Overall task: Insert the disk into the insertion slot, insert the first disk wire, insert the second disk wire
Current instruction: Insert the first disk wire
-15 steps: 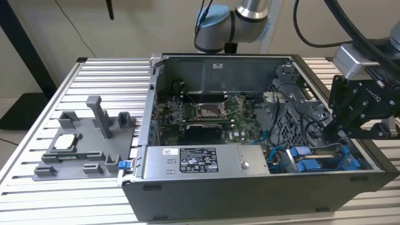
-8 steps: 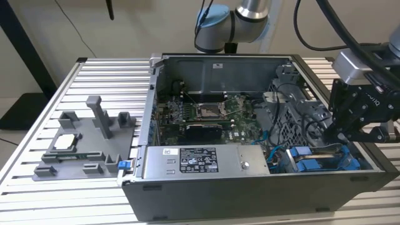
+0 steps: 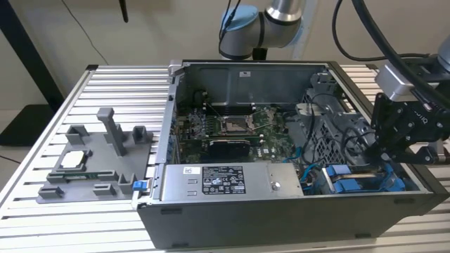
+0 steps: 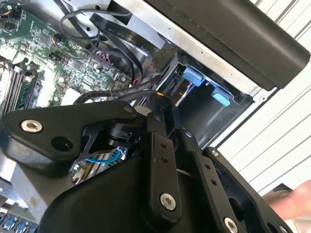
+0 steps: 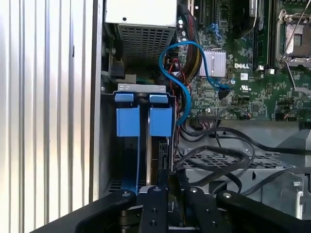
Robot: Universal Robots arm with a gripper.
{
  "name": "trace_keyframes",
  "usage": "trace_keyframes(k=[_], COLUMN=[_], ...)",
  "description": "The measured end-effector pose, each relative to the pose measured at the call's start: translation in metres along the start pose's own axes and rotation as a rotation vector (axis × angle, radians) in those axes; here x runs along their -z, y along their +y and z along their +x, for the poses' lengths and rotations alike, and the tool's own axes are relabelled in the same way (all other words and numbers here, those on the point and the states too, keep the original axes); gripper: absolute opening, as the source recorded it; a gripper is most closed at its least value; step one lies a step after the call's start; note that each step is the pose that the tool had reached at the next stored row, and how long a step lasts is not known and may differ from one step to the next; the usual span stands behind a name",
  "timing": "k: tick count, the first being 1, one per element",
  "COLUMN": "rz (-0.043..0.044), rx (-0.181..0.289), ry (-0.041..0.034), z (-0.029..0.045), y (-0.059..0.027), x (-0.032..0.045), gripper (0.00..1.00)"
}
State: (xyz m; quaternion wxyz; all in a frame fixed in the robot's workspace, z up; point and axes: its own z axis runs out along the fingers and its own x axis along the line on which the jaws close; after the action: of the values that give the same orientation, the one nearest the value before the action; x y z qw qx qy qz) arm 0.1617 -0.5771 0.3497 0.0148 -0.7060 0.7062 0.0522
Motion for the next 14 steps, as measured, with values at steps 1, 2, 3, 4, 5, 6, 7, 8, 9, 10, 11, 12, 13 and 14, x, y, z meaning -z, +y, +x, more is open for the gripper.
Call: trace_keyframes(k=[1,2,3,4,5,6,7,8,9,10,11,12,13,14], rz=[0.0000,0.0000,0.0000,0.0000,0.0000,0.0000,0.0000,0.0000,0.0000,0.0000,0.0000,0.0000,0.0000,0.0000], rx=[0.000,0.000,0.000,0.000,0.000,0.000,0.000,0.000,0.000,0.000,0.000,0.000,0.000,0.000], ry=[0.0000,-0.0001,-0.0001,-0.0001,0.0000,0.0000,0.0000,0.0000,-0.0001,0.0001,0.0000,0.0000,0.0003,0.0005], z=[0.0001,0.0002,0.0003,0.0005,0.0006,0.0007,0.0008,0.0009,0.0009,0.0010,0.0011,0.0011,0.0012,0.0012], y=[-0.0005,-0.0012,-0.0018,-0.0024,-0.0028,-0.0031,-0.0034,-0.0036,-0.0038,-0.0039,-0.0040,-0.0040,-0.0042,-0.0043], x=[-0.0009,-0.0018,-0.0026,-0.0034,-0.0042,-0.0050,-0.0058,-0.0066,-0.0074,-0.0081,-0.0089,-0.0097,-0.0101,-0.0106], gripper=[0.00,0.00,0.00,0.00,0.00,0.00,0.00,0.00,0.00,0.00,0.00,0.00,0.00,0.00])
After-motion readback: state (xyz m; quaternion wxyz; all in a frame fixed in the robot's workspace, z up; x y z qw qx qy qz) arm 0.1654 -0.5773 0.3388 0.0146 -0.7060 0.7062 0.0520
